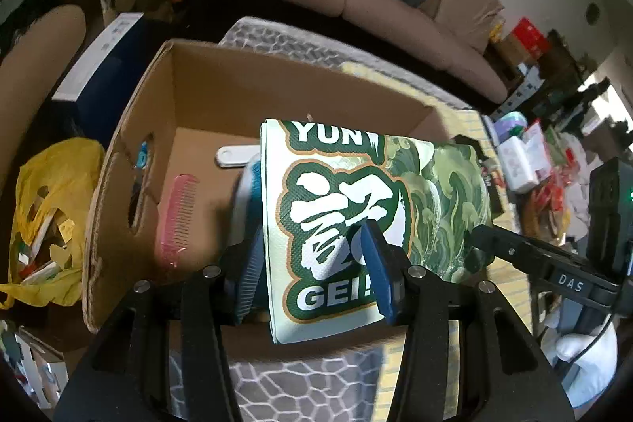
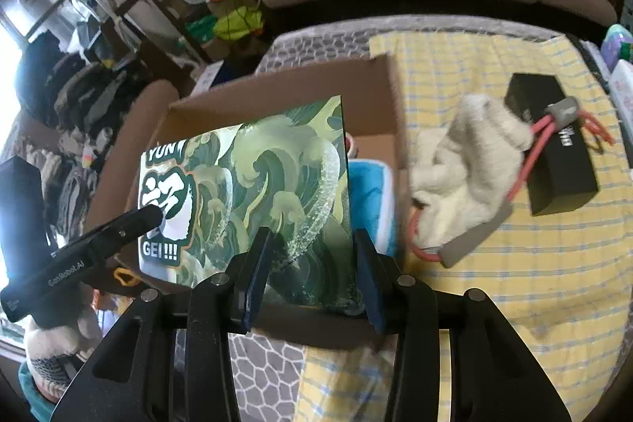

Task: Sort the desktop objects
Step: 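Lower the green book into the cardboard box and open both grippers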

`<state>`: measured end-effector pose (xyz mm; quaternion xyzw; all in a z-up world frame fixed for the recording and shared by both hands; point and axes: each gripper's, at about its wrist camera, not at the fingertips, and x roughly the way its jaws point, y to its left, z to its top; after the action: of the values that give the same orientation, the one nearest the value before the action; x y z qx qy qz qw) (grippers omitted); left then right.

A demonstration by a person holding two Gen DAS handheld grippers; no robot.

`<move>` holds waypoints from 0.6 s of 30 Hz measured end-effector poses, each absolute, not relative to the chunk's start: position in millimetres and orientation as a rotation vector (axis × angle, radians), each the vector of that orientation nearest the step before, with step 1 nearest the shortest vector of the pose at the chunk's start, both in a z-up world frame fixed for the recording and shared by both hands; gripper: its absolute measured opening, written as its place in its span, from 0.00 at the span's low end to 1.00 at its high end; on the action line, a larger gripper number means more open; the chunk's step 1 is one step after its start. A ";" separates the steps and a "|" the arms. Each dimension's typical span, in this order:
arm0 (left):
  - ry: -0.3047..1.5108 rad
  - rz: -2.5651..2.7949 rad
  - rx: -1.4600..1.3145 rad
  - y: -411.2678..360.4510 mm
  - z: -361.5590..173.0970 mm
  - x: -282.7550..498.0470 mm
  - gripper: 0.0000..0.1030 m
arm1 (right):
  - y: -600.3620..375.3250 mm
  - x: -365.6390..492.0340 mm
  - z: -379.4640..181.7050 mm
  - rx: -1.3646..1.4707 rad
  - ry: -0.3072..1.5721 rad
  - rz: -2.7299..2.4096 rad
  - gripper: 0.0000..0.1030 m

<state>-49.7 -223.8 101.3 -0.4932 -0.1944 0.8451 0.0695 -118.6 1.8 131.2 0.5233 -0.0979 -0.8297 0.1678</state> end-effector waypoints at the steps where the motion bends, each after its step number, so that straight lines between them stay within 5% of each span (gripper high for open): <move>1: -0.588 2.542 -1.492 -227.1 97.5 -49.5 0.44 | -2.9 -121.3 125.1 1.501 -0.274 -2.353 0.42; 18: -0.576 2.468 -1.640 -227.0 47.1 -77.1 0.44 | -31.4 -144.6 87.3 1.609 -0.073 -2.354 0.42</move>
<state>-77.1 -227.0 47.1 -0.5424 -0.1905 0.8159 0.0614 -144.6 -31.4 87.3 0.5582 -0.0255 -0.8168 0.1440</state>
